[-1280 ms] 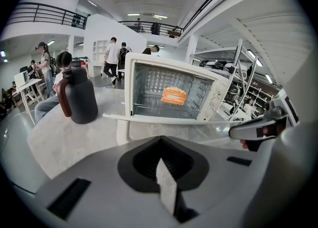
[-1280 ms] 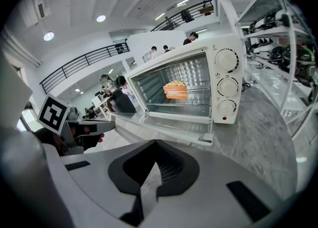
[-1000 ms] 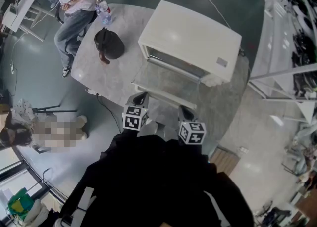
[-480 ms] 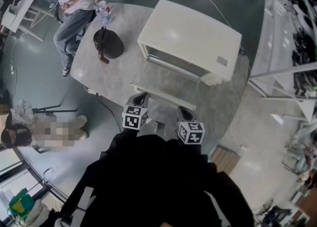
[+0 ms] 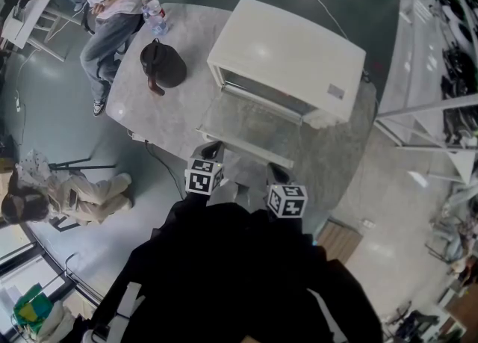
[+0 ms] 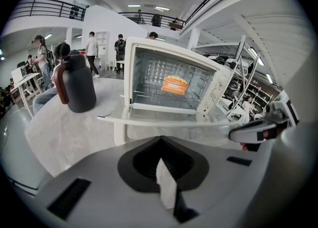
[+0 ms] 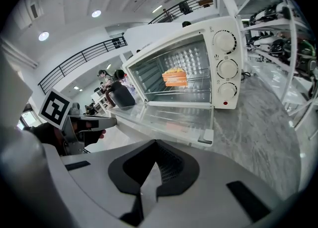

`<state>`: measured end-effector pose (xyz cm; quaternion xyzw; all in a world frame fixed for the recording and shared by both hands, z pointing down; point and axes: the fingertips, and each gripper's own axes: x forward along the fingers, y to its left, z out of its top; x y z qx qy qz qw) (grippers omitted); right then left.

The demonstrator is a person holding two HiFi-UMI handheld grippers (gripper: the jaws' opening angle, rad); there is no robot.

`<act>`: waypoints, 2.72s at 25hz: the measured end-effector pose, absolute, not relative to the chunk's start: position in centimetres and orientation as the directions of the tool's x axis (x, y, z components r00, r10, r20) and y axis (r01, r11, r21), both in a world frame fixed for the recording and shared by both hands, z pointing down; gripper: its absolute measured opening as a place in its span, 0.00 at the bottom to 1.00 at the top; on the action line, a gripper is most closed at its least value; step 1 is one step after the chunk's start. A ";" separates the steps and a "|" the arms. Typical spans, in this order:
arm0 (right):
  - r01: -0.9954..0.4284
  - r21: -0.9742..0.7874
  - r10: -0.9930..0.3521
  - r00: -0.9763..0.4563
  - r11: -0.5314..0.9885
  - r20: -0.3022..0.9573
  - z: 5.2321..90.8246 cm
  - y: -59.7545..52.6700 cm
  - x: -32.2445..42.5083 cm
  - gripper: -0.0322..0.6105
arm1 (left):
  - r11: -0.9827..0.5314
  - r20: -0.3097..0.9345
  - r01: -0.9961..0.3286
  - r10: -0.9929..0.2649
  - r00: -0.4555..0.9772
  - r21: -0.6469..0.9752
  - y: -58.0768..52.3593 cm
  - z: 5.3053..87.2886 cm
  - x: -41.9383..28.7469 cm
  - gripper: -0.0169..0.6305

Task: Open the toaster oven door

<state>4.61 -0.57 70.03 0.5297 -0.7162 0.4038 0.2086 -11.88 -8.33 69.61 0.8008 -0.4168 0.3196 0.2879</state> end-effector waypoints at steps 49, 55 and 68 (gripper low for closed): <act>-0.932 -0.362 -0.471 -0.322 0.007 0.821 76.3 2.1 4.2 0.05 | -0.463 0.834 -0.847 -0.331 0.441 0.263 -6.4 76.0 -12.3 0.03; -0.933 -0.361 -0.453 -0.320 -0.003 0.832 77.2 2.4 4.0 0.05 | -0.468 0.842 -0.844 -0.314 0.438 0.264 -6.4 76.7 -12.4 0.03; -0.937 -0.347 -0.432 -0.299 -0.033 0.851 78.4 2.6 4.2 0.05 | -0.507 0.862 -0.831 -0.290 0.415 0.229 -6.1 78.1 -12.4 0.03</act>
